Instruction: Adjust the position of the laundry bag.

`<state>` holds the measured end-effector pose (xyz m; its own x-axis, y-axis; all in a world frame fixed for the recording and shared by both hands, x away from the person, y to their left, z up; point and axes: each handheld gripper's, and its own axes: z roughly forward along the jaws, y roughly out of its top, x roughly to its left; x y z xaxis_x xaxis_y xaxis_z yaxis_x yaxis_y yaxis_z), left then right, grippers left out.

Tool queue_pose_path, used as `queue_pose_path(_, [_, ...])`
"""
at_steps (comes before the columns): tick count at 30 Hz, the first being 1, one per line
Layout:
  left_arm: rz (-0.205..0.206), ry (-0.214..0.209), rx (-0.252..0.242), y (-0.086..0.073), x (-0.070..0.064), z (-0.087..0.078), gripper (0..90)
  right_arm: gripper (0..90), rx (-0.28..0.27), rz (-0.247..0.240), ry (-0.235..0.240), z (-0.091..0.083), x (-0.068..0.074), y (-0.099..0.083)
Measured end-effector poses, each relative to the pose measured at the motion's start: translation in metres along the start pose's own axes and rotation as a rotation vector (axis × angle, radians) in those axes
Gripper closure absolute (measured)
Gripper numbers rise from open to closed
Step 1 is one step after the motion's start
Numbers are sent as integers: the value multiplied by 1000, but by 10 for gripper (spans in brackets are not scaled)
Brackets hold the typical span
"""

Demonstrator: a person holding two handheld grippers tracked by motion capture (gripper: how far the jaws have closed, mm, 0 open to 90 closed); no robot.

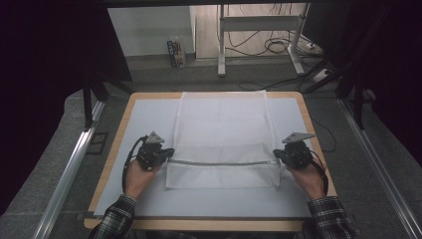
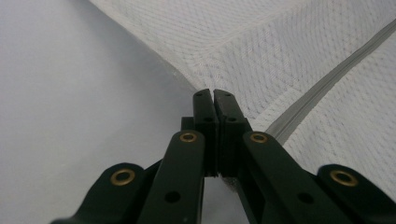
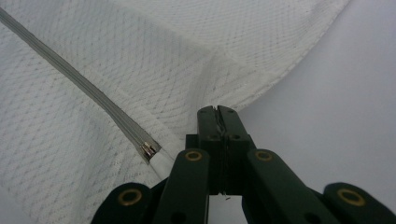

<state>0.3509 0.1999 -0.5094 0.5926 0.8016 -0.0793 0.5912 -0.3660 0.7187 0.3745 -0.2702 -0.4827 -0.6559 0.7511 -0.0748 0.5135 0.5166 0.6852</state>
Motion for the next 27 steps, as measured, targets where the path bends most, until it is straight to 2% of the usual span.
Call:
queue_pose_path(12, [10, -15, 13, -12, -10, -14, 896, 889, -3, -13, 33, -13, 13, -10])
queue_pose_path(20, [15, -33, 37, -23, -17, -21, 895, 889, 4, -12, 56, -20, 21, -19])
queue_pose_path(27, [36, -41, 81, -31, -25, -24, 895, 889, 29, -12, 75, -25, 26, -27])
